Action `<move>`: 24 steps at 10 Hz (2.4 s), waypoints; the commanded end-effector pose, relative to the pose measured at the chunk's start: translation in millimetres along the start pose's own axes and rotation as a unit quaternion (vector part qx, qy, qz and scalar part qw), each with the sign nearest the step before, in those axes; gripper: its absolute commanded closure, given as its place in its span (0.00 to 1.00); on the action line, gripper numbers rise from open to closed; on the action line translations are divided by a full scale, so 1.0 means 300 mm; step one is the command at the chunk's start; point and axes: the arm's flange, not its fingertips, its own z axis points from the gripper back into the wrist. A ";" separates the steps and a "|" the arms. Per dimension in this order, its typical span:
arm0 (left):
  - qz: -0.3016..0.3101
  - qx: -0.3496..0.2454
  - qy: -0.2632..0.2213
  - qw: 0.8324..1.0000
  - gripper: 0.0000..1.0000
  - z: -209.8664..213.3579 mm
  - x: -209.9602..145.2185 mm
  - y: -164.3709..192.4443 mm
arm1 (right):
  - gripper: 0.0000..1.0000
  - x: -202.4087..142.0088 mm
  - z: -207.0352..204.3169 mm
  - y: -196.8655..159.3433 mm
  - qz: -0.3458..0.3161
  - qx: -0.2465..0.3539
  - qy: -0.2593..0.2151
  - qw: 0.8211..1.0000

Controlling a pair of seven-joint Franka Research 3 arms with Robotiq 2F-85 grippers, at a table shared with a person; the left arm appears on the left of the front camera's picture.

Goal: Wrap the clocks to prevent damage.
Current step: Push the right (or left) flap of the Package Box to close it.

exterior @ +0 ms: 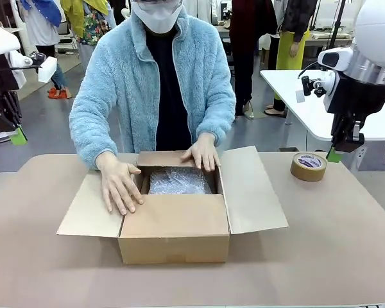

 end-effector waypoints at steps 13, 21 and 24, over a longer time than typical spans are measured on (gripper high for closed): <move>-0.074 0.011 -0.148 0.986 0.99 -0.035 -0.091 0.034 | 0.99 0.006 -0.001 -0.002 -0.007 -0.002 -0.008 1.000; -0.069 -0.090 -0.371 0.922 0.99 -0.488 -0.438 0.159 | 0.99 0.006 -0.001 -0.002 -0.007 -0.002 -0.008 1.000; -0.063 -0.111 -0.341 0.931 0.99 -0.565 -0.421 0.175 | 0.99 0.006 -0.001 -0.002 -0.007 -0.002 -0.008 1.000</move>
